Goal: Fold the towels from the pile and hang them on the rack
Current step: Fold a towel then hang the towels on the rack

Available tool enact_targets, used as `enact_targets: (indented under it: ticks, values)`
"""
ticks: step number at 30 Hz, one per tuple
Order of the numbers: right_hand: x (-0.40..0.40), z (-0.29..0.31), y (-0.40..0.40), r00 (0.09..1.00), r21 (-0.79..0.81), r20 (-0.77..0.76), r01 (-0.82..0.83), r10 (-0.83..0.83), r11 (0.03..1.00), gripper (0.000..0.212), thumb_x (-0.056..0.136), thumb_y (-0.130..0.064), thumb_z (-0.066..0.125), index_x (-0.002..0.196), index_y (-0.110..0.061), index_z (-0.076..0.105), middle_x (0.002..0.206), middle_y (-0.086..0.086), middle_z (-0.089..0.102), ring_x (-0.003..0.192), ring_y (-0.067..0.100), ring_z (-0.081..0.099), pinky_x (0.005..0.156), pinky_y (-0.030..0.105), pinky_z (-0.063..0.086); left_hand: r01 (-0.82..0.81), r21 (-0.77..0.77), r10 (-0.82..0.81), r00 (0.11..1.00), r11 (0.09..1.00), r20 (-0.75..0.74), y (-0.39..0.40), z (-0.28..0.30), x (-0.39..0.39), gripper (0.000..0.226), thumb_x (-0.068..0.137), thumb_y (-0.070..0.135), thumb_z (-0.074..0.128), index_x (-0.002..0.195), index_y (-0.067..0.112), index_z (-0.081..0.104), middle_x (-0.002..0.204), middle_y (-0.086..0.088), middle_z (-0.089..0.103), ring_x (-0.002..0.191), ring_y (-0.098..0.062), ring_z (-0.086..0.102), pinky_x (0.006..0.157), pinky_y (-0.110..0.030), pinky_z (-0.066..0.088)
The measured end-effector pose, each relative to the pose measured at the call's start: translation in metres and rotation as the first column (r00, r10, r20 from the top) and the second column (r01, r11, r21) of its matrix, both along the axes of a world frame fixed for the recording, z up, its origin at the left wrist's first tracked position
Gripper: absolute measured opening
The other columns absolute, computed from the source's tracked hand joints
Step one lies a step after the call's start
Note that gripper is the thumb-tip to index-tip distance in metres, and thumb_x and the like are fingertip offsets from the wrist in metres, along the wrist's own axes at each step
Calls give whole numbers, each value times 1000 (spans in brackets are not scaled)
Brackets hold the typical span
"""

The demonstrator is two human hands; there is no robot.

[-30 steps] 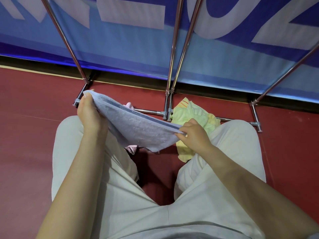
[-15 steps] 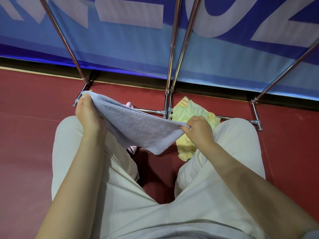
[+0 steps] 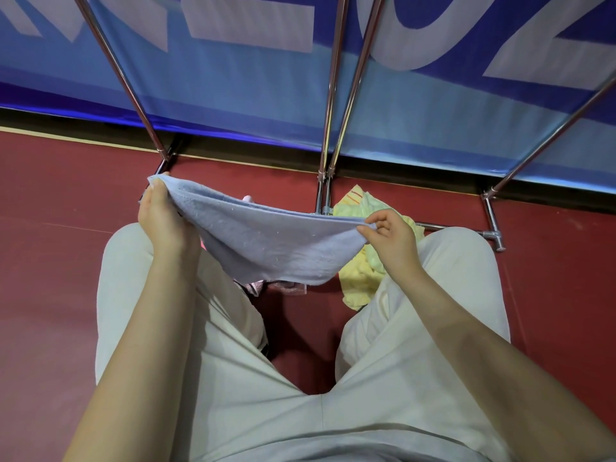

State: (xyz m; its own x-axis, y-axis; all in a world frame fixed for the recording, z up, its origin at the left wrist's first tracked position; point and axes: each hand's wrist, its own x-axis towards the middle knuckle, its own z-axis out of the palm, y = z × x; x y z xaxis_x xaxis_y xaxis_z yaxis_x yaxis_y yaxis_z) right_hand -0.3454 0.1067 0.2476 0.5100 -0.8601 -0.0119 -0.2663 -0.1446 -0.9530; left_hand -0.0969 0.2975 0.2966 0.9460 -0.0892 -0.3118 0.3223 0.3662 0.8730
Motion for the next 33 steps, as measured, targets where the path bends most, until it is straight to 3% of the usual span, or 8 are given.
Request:
enact_targets:
  ticks: [5,10,15,17,21,25,28,33]
  values:
    - [-2,-4,-4,998,-58,-64,6,-10,998,20,86,-11,69,104,-18,65,87,-7,65,82,2,62,76,8,46,6,64,-7,1000,998,26,-3,0,0,22,96,20,49,84,23,68,83,1,68,73,-10,68,64,-20,53]
    - [-3,-5,-10,995,-103,-93,29,-38,994,4,86,-14,69,83,-15,67,81,-7,65,76,5,59,69,7,42,21,318,-67,988,948,136,-3,-9,4,24,96,32,45,81,29,63,86,8,64,84,-10,61,79,-27,48]
    - [-5,4,-23,982,165,70,160,-174,973,15,90,-15,64,76,-16,60,71,-8,53,63,-1,48,62,13,38,4,602,-215,936,799,279,-12,-20,0,30,102,25,34,78,19,51,84,0,52,90,-20,47,77,-26,34]
    - [-5,8,-26,962,257,160,175,-220,950,14,88,-17,64,77,-15,57,73,-4,53,67,5,48,65,19,39,-23,670,-244,922,742,301,-15,-27,2,38,99,25,34,87,-1,59,94,-19,57,98,-33,51,84,-36,38]
    - [-8,28,-30,960,105,181,196,-212,975,12,87,-17,64,78,-14,57,75,-2,54,69,5,47,64,19,38,26,689,-230,951,724,206,-21,-32,2,43,101,26,33,114,-5,60,123,-29,50,113,-36,48,97,-36,35]
    - [-14,45,-39,979,-69,131,167,-157,984,10,90,-8,61,81,-6,56,71,-4,52,61,-4,45,60,10,36,109,593,-279,939,797,202,-25,-35,-4,32,98,30,35,96,8,58,91,-8,54,85,-20,49,74,-33,38]
    - [-21,49,-46,989,-109,79,131,-123,985,11,89,-9,61,80,-6,56,69,-4,50,58,-4,42,57,10,34,130,548,-263,949,826,172,-29,-40,-7,23,97,33,38,95,18,56,80,4,50,83,-16,44,74,-32,37]
    - [-33,48,-54,985,-101,84,159,-151,982,10,90,-12,61,82,-8,58,70,-3,51,63,2,44,58,14,36,33,675,-336,884,737,325,-33,-41,-13,35,98,36,38,104,10,60,99,-6,56,92,-19,49,79,-32,37]
